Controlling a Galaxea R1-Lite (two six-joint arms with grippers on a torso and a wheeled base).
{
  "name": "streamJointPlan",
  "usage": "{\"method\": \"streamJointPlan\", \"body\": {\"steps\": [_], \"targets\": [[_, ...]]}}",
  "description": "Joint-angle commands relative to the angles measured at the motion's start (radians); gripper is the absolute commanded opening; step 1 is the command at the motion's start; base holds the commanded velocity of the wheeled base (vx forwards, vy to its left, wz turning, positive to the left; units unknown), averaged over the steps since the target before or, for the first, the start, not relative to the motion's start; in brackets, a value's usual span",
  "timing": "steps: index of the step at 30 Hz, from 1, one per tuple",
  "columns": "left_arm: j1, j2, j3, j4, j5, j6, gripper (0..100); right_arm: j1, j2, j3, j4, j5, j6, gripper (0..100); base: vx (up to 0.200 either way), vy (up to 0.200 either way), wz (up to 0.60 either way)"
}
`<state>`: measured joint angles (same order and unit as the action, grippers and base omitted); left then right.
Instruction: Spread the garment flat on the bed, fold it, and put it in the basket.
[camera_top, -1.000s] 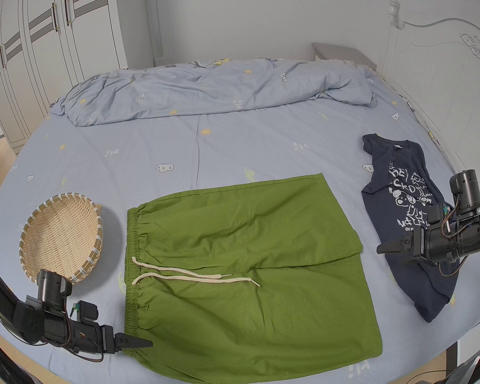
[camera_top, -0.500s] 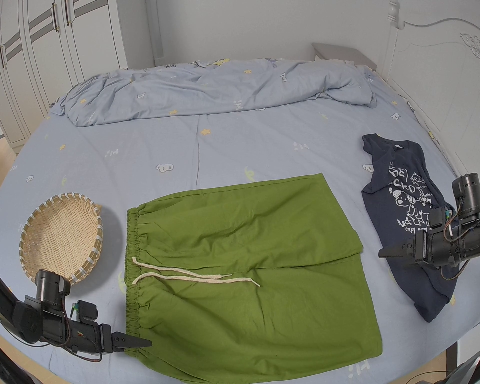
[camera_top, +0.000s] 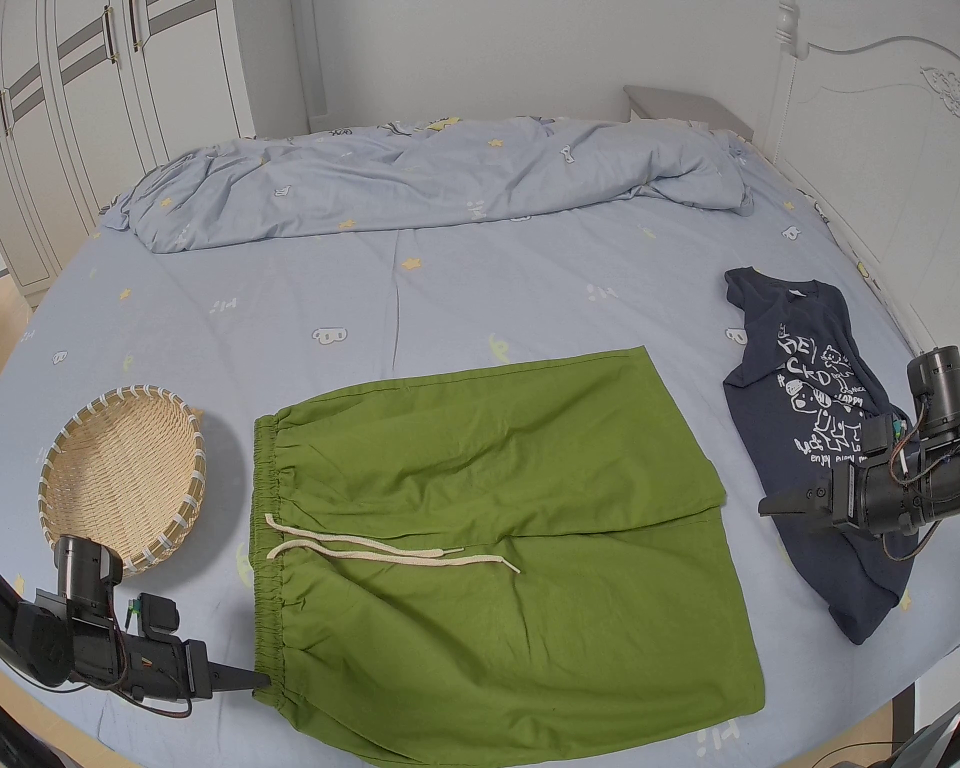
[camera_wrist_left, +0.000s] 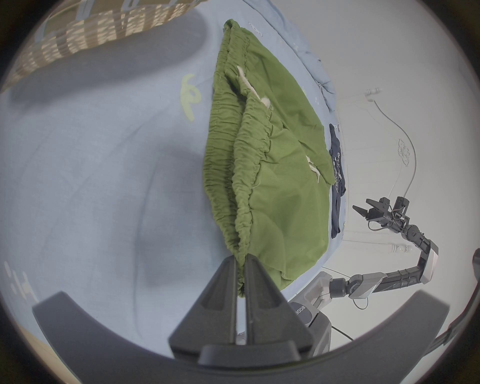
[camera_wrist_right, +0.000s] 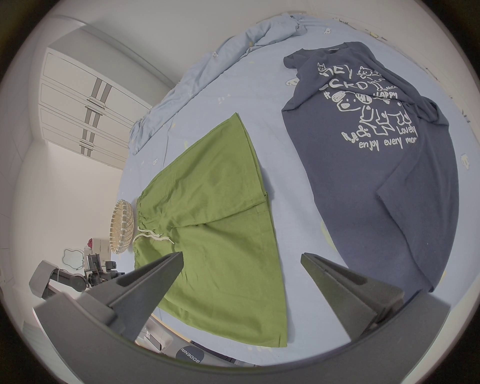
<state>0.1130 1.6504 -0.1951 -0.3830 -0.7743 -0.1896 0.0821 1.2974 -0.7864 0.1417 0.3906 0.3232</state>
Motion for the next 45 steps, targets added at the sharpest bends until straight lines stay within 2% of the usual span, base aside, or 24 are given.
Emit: {"method": "streamJointPlan", "body": {"steps": [1, 3, 5, 7, 12, 14, 17, 19, 23, 25, 30, 33, 35, 36, 42, 45], "targets": [[0.047, -0.027, 0.005, 0.006, 0.006, 0.048, 0, 0.001, -0.009, 0.027, 0.002, 0.004, -0.004, 100, 0.0, 0.0, 0.0], [0.074, -0.026, 0.005, 0.016, 0.006, 0.085, 0, 0.001, -0.014, 0.039, 0.002, 0.011, -0.006, 100, 0.0, 0.0, 0.0], [0.137, -0.026, 0.005, 0.072, 0.006, 0.182, 0, -0.001, -0.015, 0.072, 0.006, 0.048, -0.007, 100, 0.0, 0.0, 0.0], [0.16, -0.024, 0.003, 0.101, 0.006, 0.231, 0, -0.005, -0.014, 0.105, 0.007, 0.068, -0.013, 100, 0.0, 0.0, 0.0], [0.145, -0.027, 0.005, 0.108, 0.006, 0.236, 0, -0.002, -0.007, 0.184, 0.007, 0.073, -0.044, 100, 0.0, 0.0, 0.0], [0.136, -0.031, 0.006, 0.108, 0.006, 0.236, 0, 0.001, -0.004, 0.243, 0.006, 0.085, -0.088, 100, 0.0, 0.0, 0.0], [0.139, -0.031, 0.006, 0.108, 0.006, 0.236, 0, -0.002, -0.009, 0.311, 0.006, 0.175, -0.107, 100, 0.0, 0.0, 0.0], [0.139, -0.031, 0.006, 0.107, 0.006, 0.236, 0, -0.004, -0.003, 0.342, 0.002, 0.192, -0.119, 100, 0.0, 0.0, 0.0], [0.137, -0.029, 0.005, 0.107, 0.006, 0.236, 0, -0.002, 0.022, 0.365, 0.001, 0.197, -0.147, 100, 0.0, 0.0, 0.0], [0.137, -0.023, 0.003, 0.107, 0.006, 0.236, 0, -0.004, 0.062, 0.403, -0.002, 0.197, -0.19, 100, 0.0, 0.0, 0.0], [0.129, -0.018, 0.003, 0.107, 0.006, 0.236, 0, -0.004, 0.118, 0.478, -0.099, 0.198, -0.223, 100, 0.0, 0.0, 0.0], [0.123, -0.02, 0.003, 0.107, 0.006, 0.236, 0, -0.002, 0.2, 0.5, -0.195, 0.26, -0.225, 100, 0.0, 0.0, 0.0], [0.123, -0.02, 0.003, 0.107, 0.006, 0.236, 0, -0.002, 0.2, 0.5, -0.195, 0.26, -0.225, 100, 0.0, 0.0, 0.0], [0.123, -0.018, 0.003, 0.107, 0.006, 0.236, 0, -0.005, 0.266, 0.503, -0.243, 0.29, -0.225, 100, 0.0, 0.0, 0.0], [0.122, -0.011, 0.002, 0.107, 0.006, 0.236, 0, -0.004, 0.335, 0.516, -0.315, 0.298, -0.227, 100, 0.0, 0.0, 0.0], [0.122, -0.006, 0.002, 0.107, 0.006, 0.236, 0, 0.001, 0.352, 0.538, -0.369, 0.327, -0.225, 100, 0.0, 0.0, 0.0]]}}
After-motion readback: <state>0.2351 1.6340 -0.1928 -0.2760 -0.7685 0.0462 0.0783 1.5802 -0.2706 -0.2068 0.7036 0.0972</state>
